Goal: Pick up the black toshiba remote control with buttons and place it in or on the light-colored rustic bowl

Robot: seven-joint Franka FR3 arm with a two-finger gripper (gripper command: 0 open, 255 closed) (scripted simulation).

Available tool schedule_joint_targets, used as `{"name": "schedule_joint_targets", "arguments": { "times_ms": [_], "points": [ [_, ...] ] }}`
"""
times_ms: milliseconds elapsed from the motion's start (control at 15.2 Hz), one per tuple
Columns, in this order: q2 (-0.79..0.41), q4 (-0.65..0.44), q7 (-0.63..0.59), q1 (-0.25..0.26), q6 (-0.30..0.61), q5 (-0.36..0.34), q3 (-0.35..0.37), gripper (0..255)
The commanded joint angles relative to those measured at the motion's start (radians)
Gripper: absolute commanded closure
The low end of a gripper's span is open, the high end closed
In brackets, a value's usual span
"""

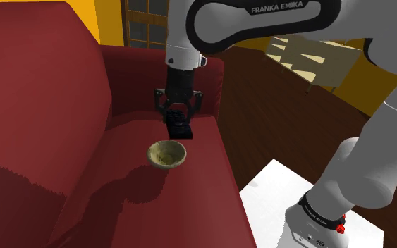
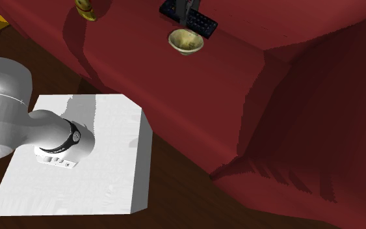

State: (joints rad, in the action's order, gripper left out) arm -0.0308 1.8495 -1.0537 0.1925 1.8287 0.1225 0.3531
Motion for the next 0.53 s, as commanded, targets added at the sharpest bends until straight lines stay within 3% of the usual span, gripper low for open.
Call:
{"name": "schedule_joint_targets", "arguments": {
  "times_ms": [0,462],
  "points": [
    [0.000,0.027,0.003,0.000,0.028,0.001,0.000,255],
    [-0.019,0.095,0.008,0.003,0.113,-0.002,0.002,255]
  ]
}}
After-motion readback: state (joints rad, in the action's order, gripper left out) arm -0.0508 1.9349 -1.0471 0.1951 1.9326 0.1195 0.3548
